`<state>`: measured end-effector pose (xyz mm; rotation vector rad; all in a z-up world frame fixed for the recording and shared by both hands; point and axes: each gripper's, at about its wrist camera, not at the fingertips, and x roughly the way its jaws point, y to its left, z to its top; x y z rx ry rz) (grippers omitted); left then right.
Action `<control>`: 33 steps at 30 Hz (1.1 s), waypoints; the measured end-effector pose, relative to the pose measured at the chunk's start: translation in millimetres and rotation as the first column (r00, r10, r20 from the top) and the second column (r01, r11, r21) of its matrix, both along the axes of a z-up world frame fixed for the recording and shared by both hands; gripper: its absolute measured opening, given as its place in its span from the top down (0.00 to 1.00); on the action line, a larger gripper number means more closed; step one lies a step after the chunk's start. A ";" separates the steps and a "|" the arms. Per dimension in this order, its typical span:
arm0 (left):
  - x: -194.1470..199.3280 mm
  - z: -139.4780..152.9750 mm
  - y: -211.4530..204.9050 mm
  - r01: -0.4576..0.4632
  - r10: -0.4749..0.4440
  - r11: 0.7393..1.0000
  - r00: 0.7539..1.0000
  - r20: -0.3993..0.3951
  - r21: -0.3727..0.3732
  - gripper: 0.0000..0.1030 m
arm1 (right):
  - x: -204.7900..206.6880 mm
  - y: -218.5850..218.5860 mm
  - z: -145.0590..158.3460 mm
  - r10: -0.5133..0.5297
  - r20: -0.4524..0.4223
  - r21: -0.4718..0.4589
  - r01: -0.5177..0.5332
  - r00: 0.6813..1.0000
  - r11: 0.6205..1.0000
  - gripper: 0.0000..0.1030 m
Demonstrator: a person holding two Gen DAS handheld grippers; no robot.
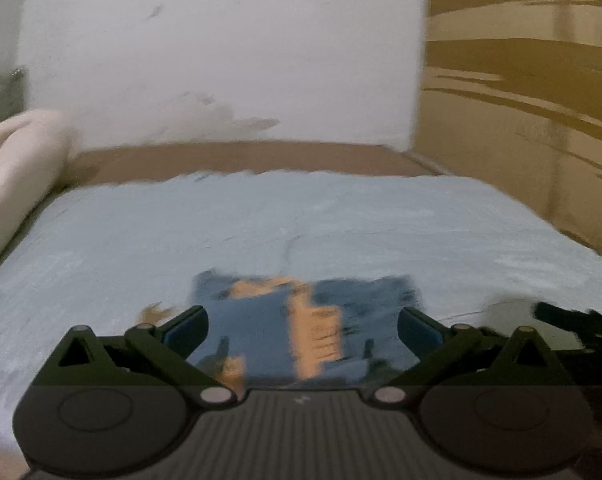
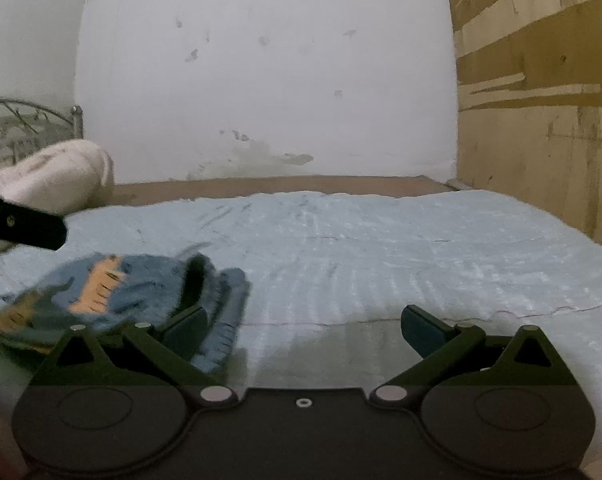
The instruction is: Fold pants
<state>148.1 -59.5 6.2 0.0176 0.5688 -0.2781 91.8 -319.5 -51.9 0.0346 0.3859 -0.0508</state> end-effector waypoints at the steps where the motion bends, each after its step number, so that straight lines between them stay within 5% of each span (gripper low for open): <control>1: 1.4 -3.3 8.3 -0.039 0.039 0.999 0.999 -0.018 -0.004 0.01 | 0.5 1.7 1.9 0.013 -0.005 0.019 -0.012 1.000 1.000 0.01; 7: 8.2 -29.1 52.9 -0.250 0.241 0.967 0.962 -0.128 -0.056 0.01 | 4.4 16.7 8.1 0.126 -0.061 0.170 -0.114 0.990 0.979 0.01; 12: 13.8 -52.6 77.4 -0.327 0.287 0.938 0.919 -0.270 -0.115 0.01 | 16.5 30.5 6.8 0.299 -0.142 0.335 -0.239 0.943 0.912 0.01; 16: 3.6 -57.4 74.5 -0.291 0.264 0.953 0.933 -0.246 -0.081 0.01 | 24.3 40.8 5.9 0.351 -0.188 0.407 -0.252 0.917 0.878 0.01; 26: -6.4 -58.9 64.6 -0.254 0.234 0.965 0.942 -0.241 -0.059 0.01 | 43.8 31.5 4.4 0.290 -0.229 0.581 -0.109 0.929 0.806 0.01; 29: -8.3 -58.1 64.2 -0.259 0.238 0.964 0.941 -0.241 -0.060 0.01 | 48.2 30.0 6.3 0.247 -0.235 0.599 -0.060 0.940 0.798 0.09; 33: -8.9 -56.6 63.8 -0.264 0.242 0.963 0.939 -0.244 -0.061 0.01 | 47.3 33.9 9.3 0.171 -0.266 0.534 -0.002 0.949 0.845 0.35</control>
